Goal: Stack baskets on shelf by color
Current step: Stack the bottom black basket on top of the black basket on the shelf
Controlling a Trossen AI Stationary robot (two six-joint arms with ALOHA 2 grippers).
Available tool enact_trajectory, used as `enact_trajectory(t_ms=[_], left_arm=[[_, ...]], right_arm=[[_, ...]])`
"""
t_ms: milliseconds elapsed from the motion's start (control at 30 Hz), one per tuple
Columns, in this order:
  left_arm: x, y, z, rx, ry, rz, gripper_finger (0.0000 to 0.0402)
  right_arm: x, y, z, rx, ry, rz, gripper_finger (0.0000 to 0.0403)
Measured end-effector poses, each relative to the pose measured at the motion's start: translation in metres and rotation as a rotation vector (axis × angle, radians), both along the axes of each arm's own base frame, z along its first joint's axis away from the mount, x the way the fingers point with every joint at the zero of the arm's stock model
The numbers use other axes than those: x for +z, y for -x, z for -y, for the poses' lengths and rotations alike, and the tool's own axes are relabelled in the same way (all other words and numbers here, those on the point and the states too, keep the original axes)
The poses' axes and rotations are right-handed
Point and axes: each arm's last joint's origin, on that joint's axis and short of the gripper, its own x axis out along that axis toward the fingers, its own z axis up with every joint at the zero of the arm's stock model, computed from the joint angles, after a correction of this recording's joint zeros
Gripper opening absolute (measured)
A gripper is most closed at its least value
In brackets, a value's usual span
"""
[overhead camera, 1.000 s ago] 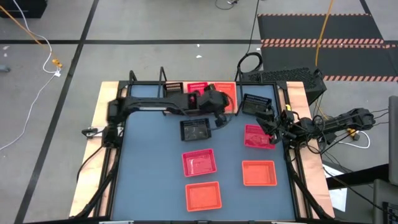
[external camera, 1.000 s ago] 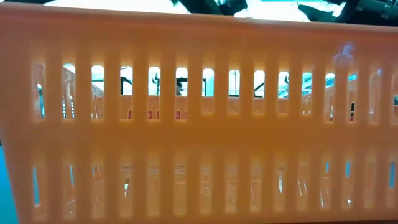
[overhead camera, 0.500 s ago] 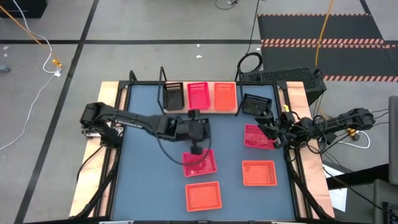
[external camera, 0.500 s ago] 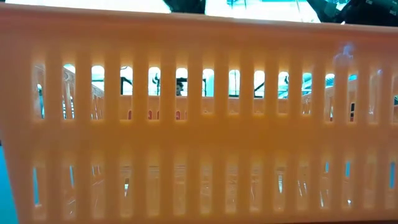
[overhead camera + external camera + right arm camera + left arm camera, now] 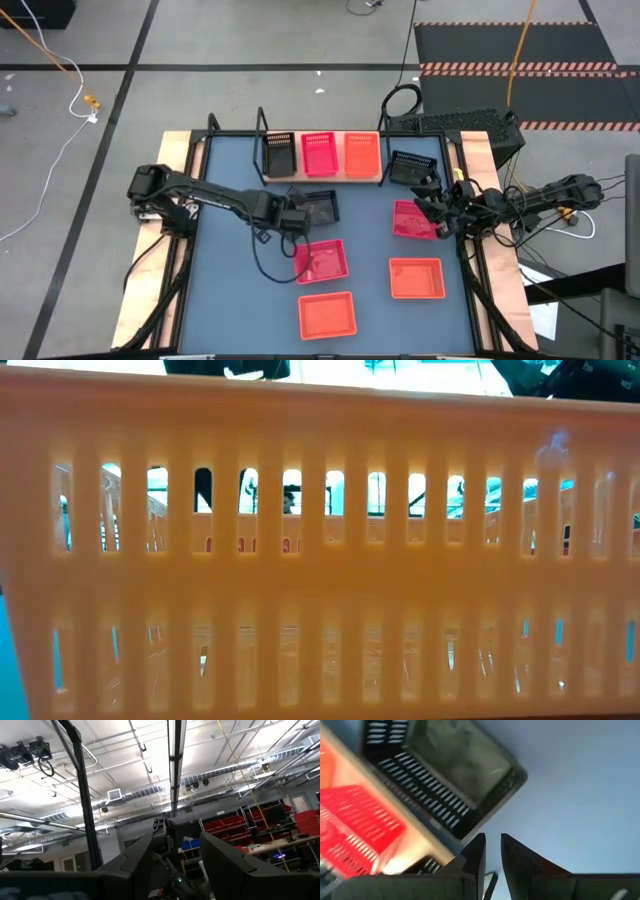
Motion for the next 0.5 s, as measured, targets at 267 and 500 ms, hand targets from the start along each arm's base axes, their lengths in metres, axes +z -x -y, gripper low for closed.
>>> enact_trajectory(t_ms=[267, 500], left_arm=[[-0.026, 0.001, -0.007, -0.132, 0.035, -0.013, 0.0063], [-0.03, 0.001, -0.013, -0.158, 0.026, -0.022, 0.0063]], right_arm=[[-0.001, -0.001, 0.0, -0.003, 0.003, -0.017, 0.0155], [-0.003, -0.002, 0.0, -0.003, 0.004, -0.033, 0.0155]])
